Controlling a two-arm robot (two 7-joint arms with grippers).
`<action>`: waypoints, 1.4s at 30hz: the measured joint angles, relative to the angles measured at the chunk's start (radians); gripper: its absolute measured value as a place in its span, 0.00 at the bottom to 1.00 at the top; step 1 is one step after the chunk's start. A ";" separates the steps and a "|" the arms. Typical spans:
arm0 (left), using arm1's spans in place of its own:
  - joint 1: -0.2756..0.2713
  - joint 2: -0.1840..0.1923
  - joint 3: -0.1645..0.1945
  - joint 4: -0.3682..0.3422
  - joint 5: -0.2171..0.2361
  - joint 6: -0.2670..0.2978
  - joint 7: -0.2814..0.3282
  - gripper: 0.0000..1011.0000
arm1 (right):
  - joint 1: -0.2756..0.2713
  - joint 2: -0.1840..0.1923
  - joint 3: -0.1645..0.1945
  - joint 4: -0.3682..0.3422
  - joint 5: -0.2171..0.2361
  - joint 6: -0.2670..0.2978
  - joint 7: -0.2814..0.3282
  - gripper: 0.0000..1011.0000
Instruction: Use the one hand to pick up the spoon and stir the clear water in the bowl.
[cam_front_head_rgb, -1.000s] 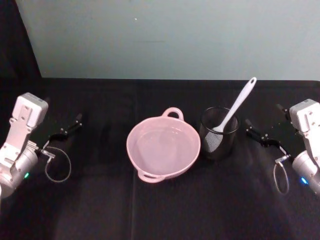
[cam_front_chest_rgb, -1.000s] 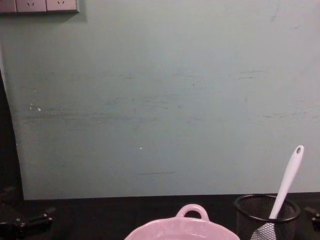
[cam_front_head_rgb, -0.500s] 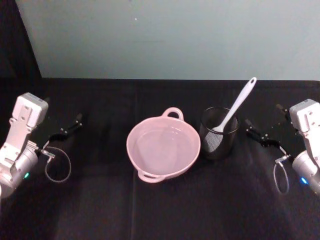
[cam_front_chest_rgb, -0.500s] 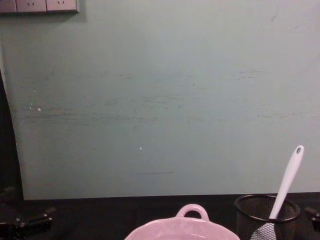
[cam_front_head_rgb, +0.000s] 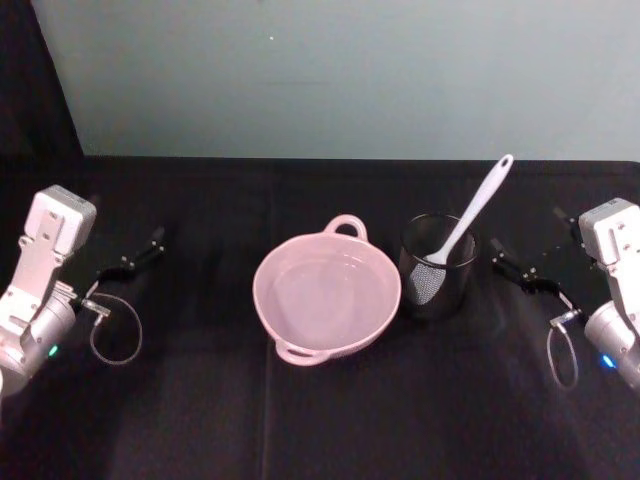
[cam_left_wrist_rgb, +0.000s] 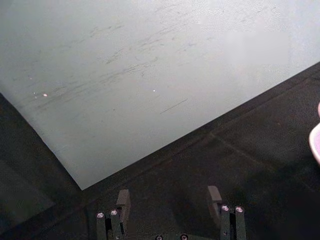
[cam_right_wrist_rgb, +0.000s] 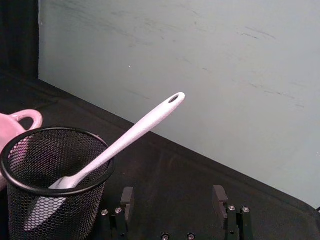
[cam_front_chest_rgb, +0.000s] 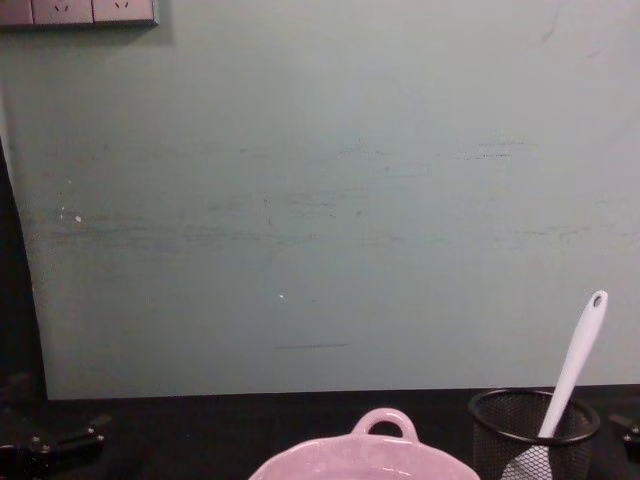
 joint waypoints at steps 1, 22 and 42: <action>0.000 0.000 0.000 0.000 0.000 0.000 0.000 1.00 | 0.000 0.000 0.000 0.000 0.000 0.000 0.000 0.99; 0.000 0.000 0.000 0.000 0.000 0.000 0.000 1.00 | -0.041 -0.013 0.070 -0.050 0.091 0.019 0.033 0.99; 0.000 0.000 0.000 0.000 0.000 0.000 0.000 1.00 | 0.001 -0.171 0.216 0.029 0.508 0.135 0.319 0.99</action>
